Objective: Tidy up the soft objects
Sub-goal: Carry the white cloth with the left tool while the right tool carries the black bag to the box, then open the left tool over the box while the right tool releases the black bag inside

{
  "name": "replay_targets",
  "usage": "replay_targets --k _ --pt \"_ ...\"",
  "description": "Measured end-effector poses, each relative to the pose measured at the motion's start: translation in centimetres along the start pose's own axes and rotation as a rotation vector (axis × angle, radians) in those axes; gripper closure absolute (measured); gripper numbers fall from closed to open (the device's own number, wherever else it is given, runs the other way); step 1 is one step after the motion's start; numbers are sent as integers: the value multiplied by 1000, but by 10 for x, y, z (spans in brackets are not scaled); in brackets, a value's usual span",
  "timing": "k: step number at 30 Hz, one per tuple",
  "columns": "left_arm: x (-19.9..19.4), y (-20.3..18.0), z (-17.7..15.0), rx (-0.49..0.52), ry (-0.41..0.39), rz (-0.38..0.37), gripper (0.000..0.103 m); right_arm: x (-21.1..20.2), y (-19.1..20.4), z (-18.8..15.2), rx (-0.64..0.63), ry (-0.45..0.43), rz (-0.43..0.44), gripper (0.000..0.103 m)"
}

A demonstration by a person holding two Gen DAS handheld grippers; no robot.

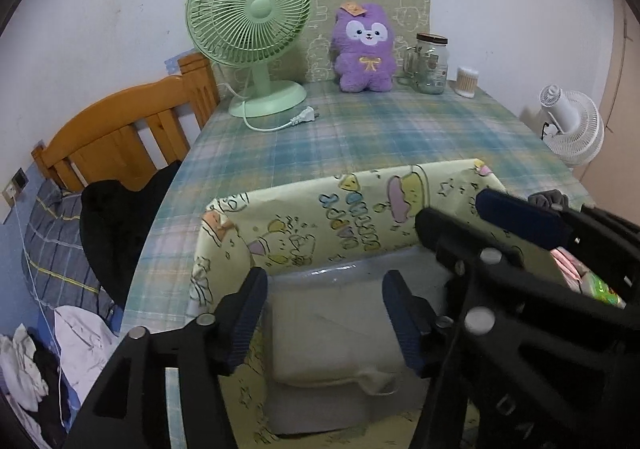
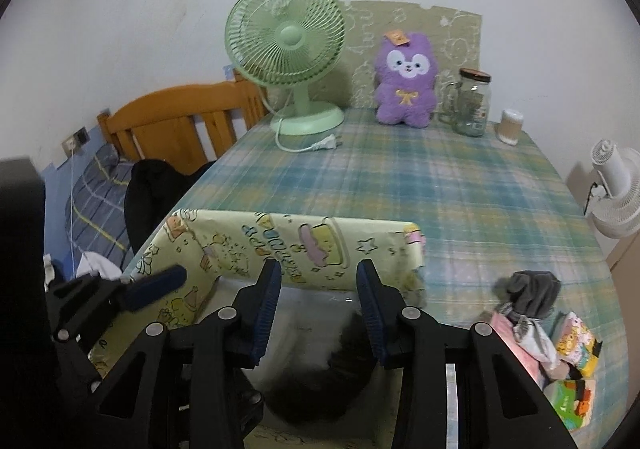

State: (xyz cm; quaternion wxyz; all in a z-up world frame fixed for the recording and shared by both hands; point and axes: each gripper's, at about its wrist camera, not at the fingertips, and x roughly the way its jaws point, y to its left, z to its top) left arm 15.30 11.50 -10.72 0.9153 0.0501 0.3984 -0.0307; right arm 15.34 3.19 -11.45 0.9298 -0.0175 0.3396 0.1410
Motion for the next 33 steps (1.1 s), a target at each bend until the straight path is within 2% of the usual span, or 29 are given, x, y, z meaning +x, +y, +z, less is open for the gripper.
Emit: replay_targets --k 6,7,8,10,11,17,24,27,33 --pt "1 0 3 15 -7 -27 26 9 0 3 9 26 27 59" --pt "1 0 4 15 -12 -30 23 9 0 4 8 28 27 53" --pt "0 0 4 17 -15 -34 19 9 0 5 7 32 21 40" --pt "0 -1 6 30 -17 -39 18 7 -3 5 16 17 5 23" --pt "-1 -3 6 36 -22 -33 18 5 -4 4 22 3 -5 19" --pt "-14 -13 7 53 -48 -37 17 -8 -11 3 39 -14 -20 17" --pt "-33 -25 9 24 -88 -34 16 -34 -18 4 26 -68 -66 11" --pt "-44 -31 10 17 -114 -37 16 -47 -21 5 23 -98 -81 5" --pt "-64 -44 12 7 -161 -27 7 -69 -31 8 26 -141 -83 0"
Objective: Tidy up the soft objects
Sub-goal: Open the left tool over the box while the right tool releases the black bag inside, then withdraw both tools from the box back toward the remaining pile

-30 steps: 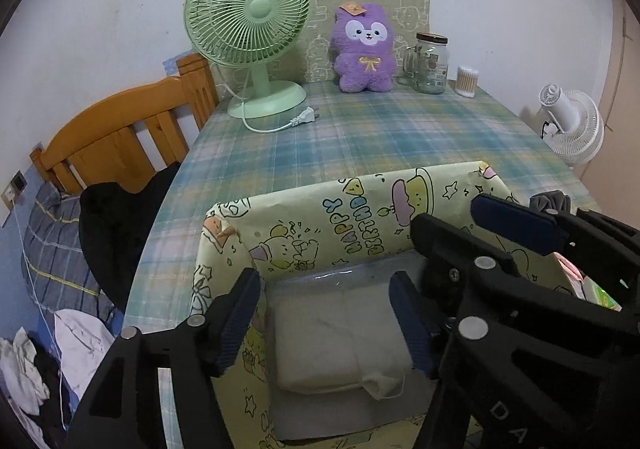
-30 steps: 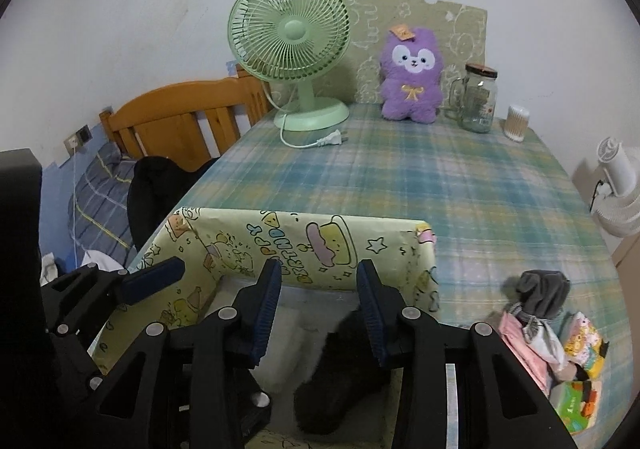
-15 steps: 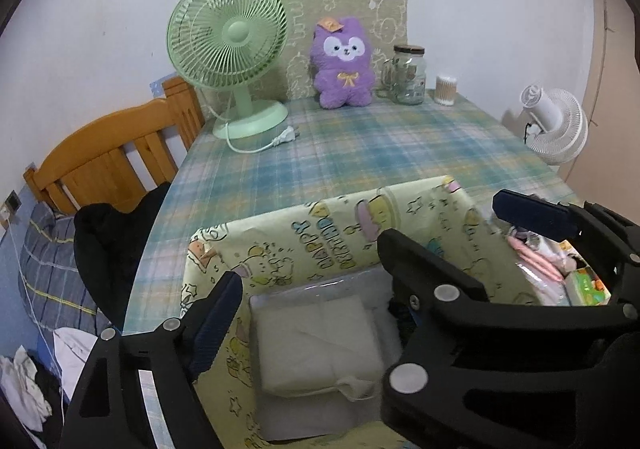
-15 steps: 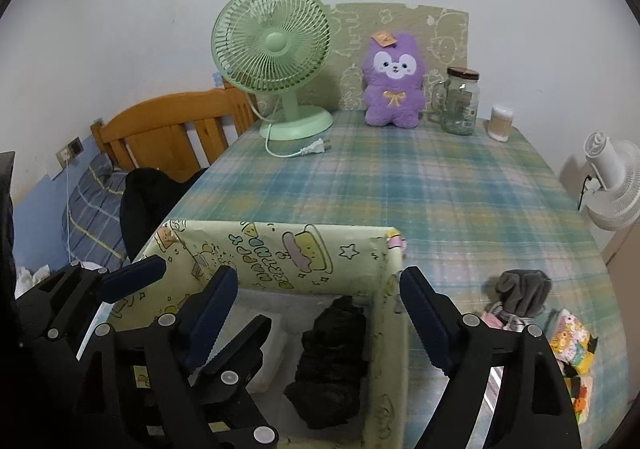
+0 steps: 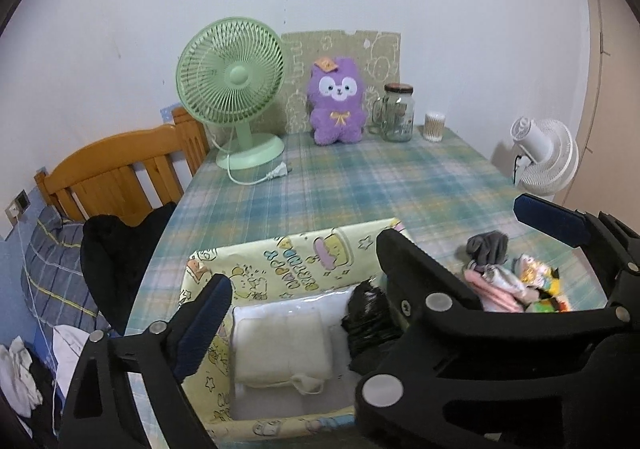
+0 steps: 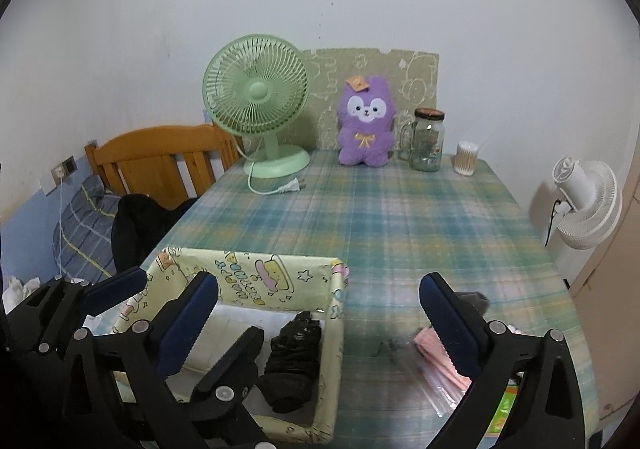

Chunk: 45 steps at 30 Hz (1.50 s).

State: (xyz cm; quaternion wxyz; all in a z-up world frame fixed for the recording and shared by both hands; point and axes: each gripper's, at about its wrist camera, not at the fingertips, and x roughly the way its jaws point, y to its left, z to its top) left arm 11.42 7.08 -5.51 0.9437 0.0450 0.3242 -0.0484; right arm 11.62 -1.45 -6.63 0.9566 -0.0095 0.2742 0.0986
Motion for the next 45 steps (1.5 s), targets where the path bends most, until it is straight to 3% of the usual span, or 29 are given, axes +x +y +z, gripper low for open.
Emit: replay_targets --k 7,19,45 --pt "-19 -17 6 -6 -49 16 0 -23 -14 5 5 -37 -5 0" --pt "-48 -49 14 -18 -111 7 0 -62 -37 12 1 -87 -12 0" --pt "-63 -115 19 -22 -176 -33 0 -104 -102 8 39 -134 -122 0"
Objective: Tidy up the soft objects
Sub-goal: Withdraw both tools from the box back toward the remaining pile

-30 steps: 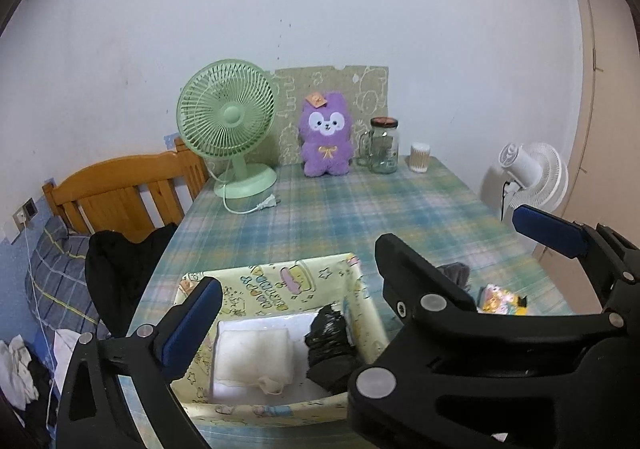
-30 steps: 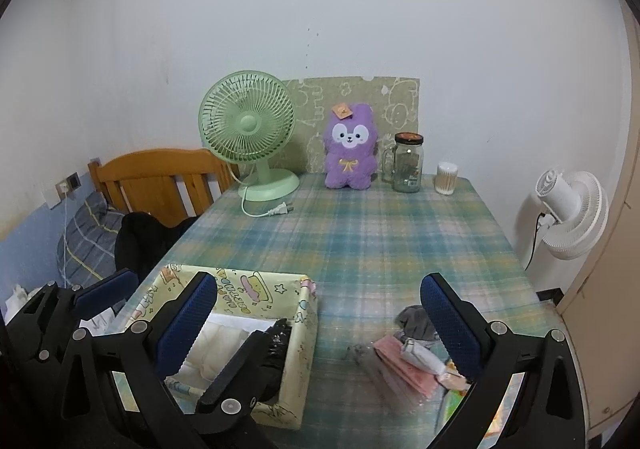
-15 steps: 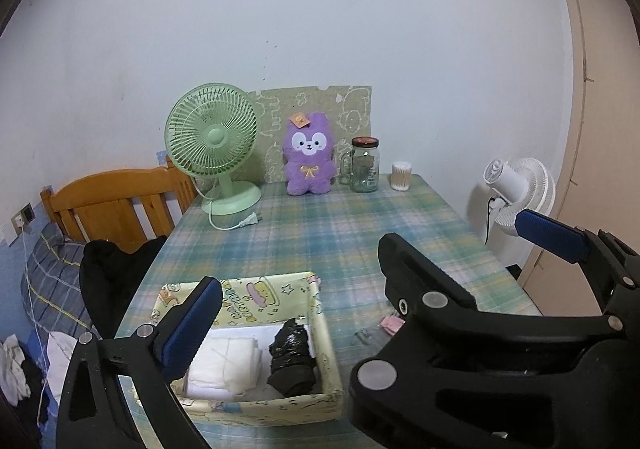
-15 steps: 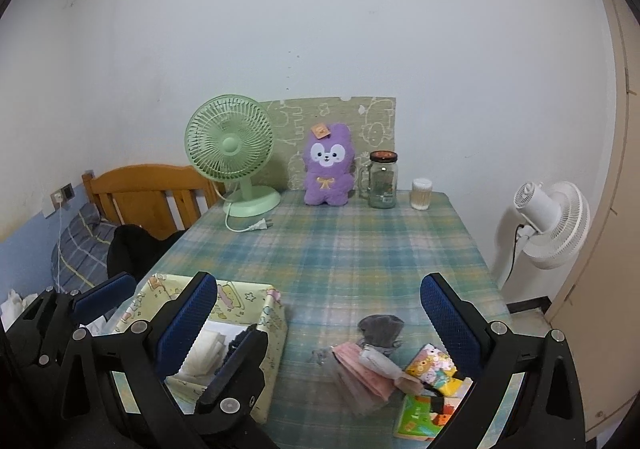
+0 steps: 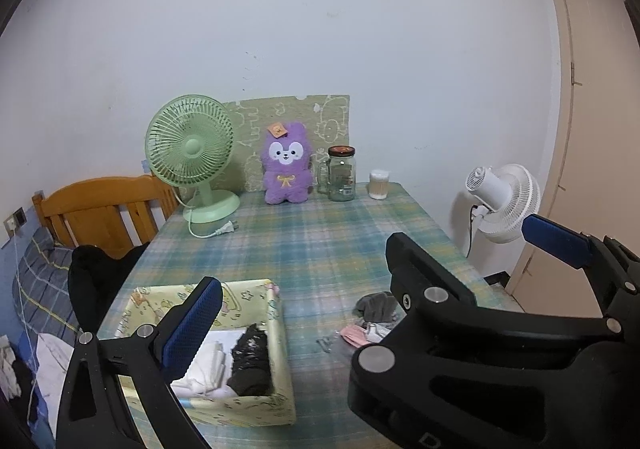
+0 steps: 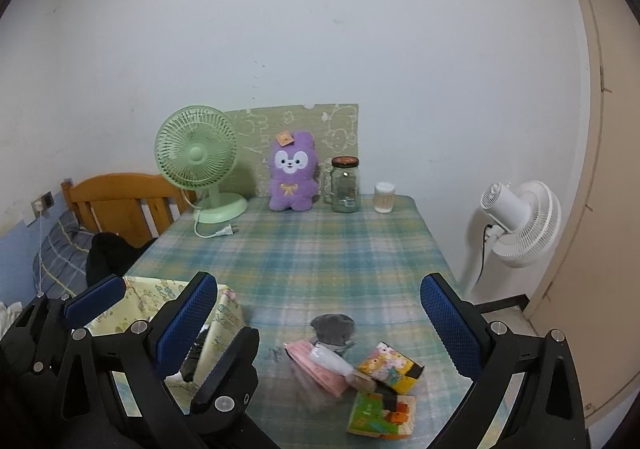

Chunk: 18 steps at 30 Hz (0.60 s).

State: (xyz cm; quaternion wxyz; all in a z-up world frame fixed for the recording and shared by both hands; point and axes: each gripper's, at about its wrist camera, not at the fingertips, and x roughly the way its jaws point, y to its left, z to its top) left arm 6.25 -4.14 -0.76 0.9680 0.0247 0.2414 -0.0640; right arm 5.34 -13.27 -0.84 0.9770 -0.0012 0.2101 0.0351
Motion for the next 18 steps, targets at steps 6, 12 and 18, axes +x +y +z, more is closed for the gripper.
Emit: replay_targets --k 6,12,18 --pt "5 -14 -8 2 8 -15 1 1 -14 -8 4 -4 -11 0" --pt "16 -31 -19 8 34 -40 1 6 -29 -20 -8 0 -33 0" --pt "29 -49 -34 7 51 -57 2 14 -47 -38 10 0 -42 0"
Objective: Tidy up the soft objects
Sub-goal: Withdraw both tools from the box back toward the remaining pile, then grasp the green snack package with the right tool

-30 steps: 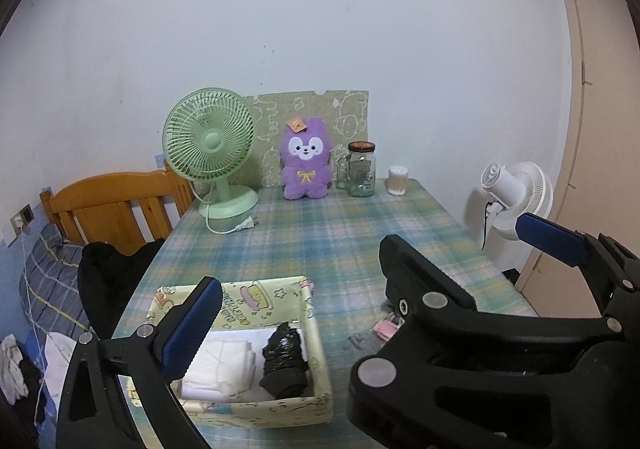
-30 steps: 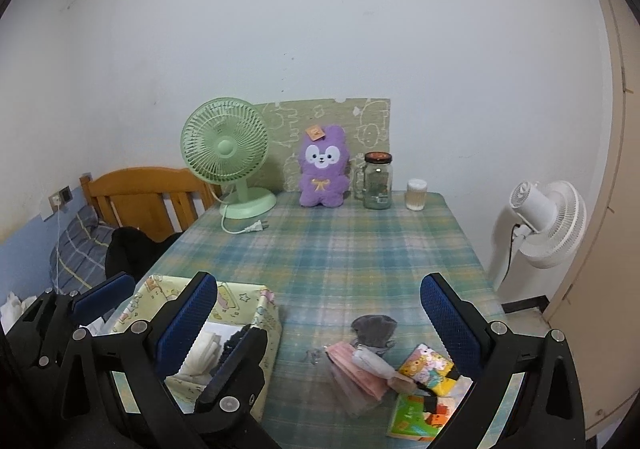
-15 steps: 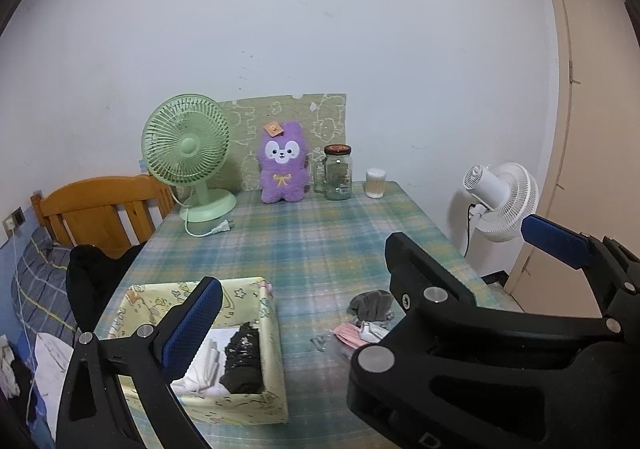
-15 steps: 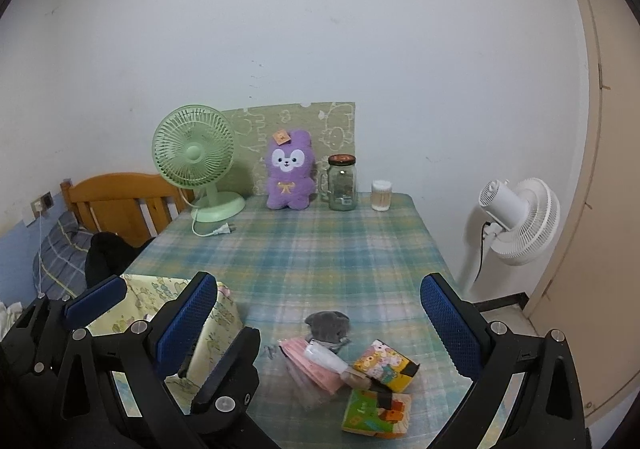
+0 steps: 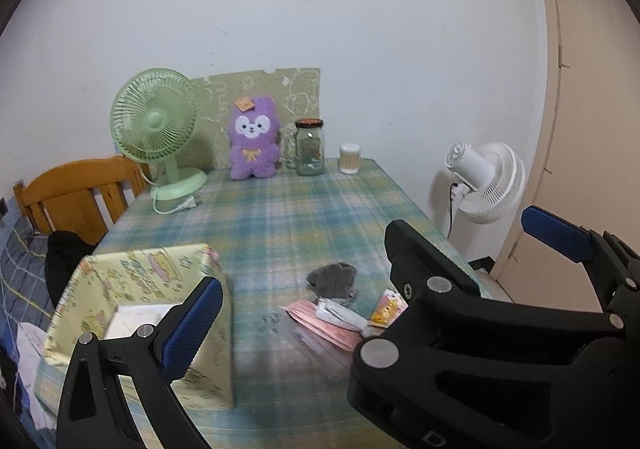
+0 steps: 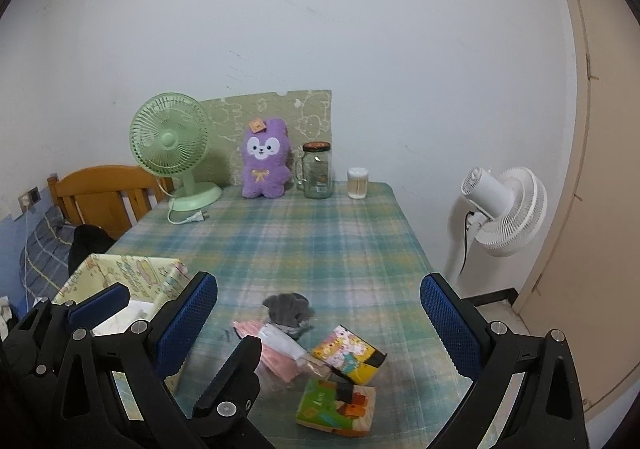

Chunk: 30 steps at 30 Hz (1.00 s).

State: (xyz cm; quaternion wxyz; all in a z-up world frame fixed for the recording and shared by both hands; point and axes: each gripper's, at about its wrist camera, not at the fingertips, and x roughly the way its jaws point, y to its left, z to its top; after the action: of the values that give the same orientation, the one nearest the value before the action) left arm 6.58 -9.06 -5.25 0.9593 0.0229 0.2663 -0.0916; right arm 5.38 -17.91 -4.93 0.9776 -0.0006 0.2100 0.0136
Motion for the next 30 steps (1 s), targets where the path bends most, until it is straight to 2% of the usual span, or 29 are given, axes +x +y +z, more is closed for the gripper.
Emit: replay_targets --k 7,15,24,30 --pt "13 -18 -18 18 17 -34 3 7 -18 -22 21 4 -10 0" --pt "25 -24 -37 21 34 -36 3 14 -27 -45 28 11 -7 0" --pt "44 -27 -57 60 74 -31 4 34 -32 -71 57 70 6 0" --pt "61 -25 -73 64 130 -40 4 51 -32 -89 66 129 -5 0"
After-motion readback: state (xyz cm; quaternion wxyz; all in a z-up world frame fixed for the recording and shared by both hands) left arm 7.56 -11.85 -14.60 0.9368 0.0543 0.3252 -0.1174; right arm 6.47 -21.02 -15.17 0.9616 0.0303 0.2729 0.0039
